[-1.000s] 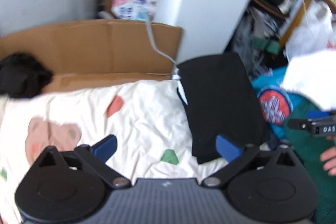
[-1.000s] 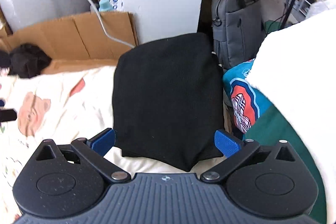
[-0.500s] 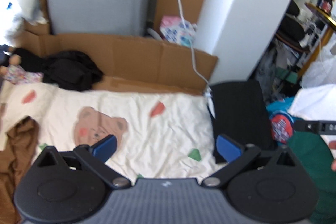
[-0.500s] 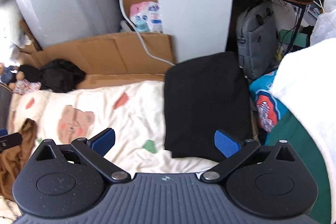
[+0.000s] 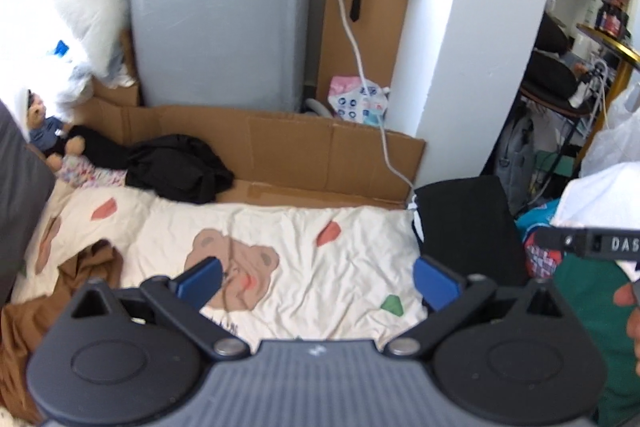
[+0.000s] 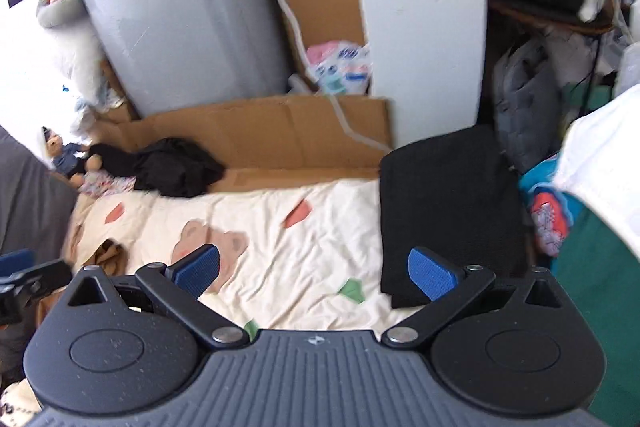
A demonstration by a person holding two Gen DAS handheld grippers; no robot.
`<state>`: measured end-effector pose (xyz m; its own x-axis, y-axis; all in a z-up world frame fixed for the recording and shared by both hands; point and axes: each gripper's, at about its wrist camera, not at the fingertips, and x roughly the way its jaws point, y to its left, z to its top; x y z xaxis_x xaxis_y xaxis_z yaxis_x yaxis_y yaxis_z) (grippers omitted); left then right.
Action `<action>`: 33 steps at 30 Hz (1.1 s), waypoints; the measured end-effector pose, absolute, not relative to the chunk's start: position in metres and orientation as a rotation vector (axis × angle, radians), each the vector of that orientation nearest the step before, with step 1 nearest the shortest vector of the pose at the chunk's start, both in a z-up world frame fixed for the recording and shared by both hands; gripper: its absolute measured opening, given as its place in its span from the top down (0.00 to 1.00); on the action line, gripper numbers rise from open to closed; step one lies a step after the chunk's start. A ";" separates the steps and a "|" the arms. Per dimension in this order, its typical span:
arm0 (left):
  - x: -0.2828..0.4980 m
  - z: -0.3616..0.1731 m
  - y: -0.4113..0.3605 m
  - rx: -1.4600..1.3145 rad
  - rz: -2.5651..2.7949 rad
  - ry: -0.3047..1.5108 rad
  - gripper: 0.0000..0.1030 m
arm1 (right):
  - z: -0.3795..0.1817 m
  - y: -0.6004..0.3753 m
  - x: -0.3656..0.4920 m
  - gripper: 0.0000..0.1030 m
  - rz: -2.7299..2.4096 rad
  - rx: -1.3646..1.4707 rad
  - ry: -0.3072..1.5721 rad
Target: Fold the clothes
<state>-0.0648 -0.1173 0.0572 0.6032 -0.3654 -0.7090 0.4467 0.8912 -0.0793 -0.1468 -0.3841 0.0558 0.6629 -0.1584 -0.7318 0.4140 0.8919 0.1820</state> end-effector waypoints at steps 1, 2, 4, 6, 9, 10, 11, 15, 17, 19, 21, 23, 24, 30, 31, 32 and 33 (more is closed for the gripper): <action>-0.069 0.056 -0.117 0.120 -0.476 0.794 0.00 | 0.057 -0.384 -0.150 0.00 -0.351 0.343 0.784; -0.073 0.053 -0.117 0.136 -0.477 0.798 0.00 | 0.056 -0.385 -0.152 0.00 -0.365 0.348 0.788; -0.078 0.050 -0.116 0.137 -0.467 0.807 0.00 | 0.054 -0.387 -0.157 0.00 -0.383 0.372 0.803; -0.081 0.048 -0.115 0.136 -0.444 0.799 0.00 | 0.054 -0.385 -0.161 0.00 -0.393 0.386 0.807; -0.082 0.046 -0.111 0.137 -0.420 0.795 0.00 | 0.056 -0.380 -0.165 0.00 -0.402 0.377 0.799; -0.082 0.046 -0.110 0.133 -0.414 0.797 0.00 | 0.057 -0.377 -0.165 0.00 -0.404 0.365 0.796; -0.084 0.046 -0.107 0.129 -0.413 0.795 0.00 | 0.058 -0.374 -0.166 0.00 -0.406 0.355 0.792; -0.089 0.048 -0.106 0.126 -0.413 0.780 0.00 | 0.061 -0.365 -0.171 0.00 -0.407 0.354 0.768; -0.093 0.050 -0.106 0.127 -0.418 0.778 0.00 | 0.062 -0.361 -0.172 0.00 -0.414 0.340 0.765; -0.096 0.051 -0.105 0.126 -0.423 0.777 0.00 | 0.062 -0.354 -0.174 0.00 -0.419 0.319 0.760; -0.100 0.052 -0.104 0.130 -0.415 0.779 0.00 | 0.058 -0.348 -0.176 0.00 -0.402 0.333 0.778; -0.101 0.051 -0.104 0.136 -0.402 0.786 0.00 | 0.054 -0.343 -0.179 0.00 -0.381 0.364 0.798; -0.101 0.051 -0.103 0.132 -0.401 0.793 0.00 | 0.053 -0.340 -0.181 0.00 -0.377 0.373 0.802; -0.102 0.050 -0.103 0.133 -0.386 0.820 0.00 | 0.051 -0.321 -0.179 0.00 -0.379 0.283 0.820; -0.102 0.050 -0.102 0.131 -0.391 0.822 0.00 | 0.051 -0.320 -0.178 0.00 -0.379 0.277 0.821; -0.101 0.051 -0.101 0.125 -0.393 0.824 0.00 | 0.051 -0.318 -0.177 0.00 -0.375 0.272 0.820; -0.100 0.051 -0.100 0.119 -0.395 0.827 0.00 | 0.051 -0.315 -0.176 0.00 -0.364 0.272 0.814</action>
<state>-0.1002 -0.0997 0.0509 0.6090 -0.2951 -0.7363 0.3865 0.9209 -0.0493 -0.1762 -0.3153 0.0512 0.6305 -0.2108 -0.7470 0.4168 0.9038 0.0968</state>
